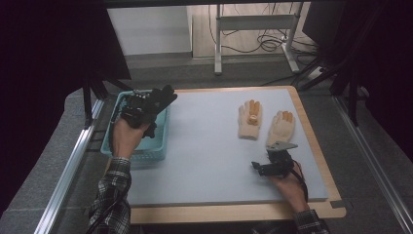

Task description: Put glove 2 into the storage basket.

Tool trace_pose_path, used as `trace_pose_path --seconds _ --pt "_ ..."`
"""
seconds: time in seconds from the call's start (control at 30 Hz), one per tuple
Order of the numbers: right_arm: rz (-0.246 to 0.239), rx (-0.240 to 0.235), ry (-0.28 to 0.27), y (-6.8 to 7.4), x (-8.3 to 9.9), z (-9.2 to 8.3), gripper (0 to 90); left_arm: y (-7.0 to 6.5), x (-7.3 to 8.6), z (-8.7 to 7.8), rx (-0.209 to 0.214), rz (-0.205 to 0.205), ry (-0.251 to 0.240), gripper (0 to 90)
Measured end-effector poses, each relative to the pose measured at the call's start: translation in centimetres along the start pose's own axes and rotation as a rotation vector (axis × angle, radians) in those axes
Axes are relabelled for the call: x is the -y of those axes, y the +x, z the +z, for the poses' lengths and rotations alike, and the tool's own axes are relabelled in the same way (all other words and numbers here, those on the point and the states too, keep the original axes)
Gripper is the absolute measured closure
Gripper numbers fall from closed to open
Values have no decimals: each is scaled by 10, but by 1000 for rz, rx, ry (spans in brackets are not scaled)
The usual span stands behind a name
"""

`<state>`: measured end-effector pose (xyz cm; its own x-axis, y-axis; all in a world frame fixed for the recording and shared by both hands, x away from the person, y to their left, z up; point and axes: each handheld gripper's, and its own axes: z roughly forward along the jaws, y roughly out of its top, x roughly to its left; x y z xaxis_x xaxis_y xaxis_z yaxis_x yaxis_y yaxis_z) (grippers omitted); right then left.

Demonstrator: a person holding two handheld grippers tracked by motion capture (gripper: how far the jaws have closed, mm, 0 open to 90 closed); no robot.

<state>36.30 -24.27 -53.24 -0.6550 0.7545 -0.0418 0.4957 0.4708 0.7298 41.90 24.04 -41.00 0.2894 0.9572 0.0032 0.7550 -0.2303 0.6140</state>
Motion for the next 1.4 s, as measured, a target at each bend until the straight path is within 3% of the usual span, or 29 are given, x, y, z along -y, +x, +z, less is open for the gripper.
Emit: trace_pose_path --seconds 0.17,0.33,0.5,0.8,0.93,1.03,1.13,1.17,1.2,1.23,1.27,1.4 --pt "0 0 0 0 0 0 170 18 6 4 -26 -48 18 591" --pt "0 0 0 0 0 0 170 42 19 23 -71 -95 70 580" --pt "0 0 2 0 0 0 170 54 27 39 -105 -121 107 579" --pt "1 0 2 0 0 0 170 73 33 75 -159 -156 239 568" --pt "1 0 2 0 0 0 170 78 34 81 -190 -160 274 543" --pt "1 0 2 0 0 0 170 82 35 86 -197 -155 296 473" --pt "1 0 2 0 0 0 170 81 36 90 -209 -122 330 399" --pt "1 0 2 0 0 0 170 80 35 91 -201 -119 333 358" --pt "0 0 2 0 0 0 170 79 34 91 -185 -117 337 246" --pt "0 0 2 0 0 0 170 78 34 91 -171 -111 332 246" --pt "0 0 2 0 0 0 170 76 32 88 -156 -95 316 180" --pt "-1 0 1 0 0 0 170 75 31 81 -148 -85 290 95"
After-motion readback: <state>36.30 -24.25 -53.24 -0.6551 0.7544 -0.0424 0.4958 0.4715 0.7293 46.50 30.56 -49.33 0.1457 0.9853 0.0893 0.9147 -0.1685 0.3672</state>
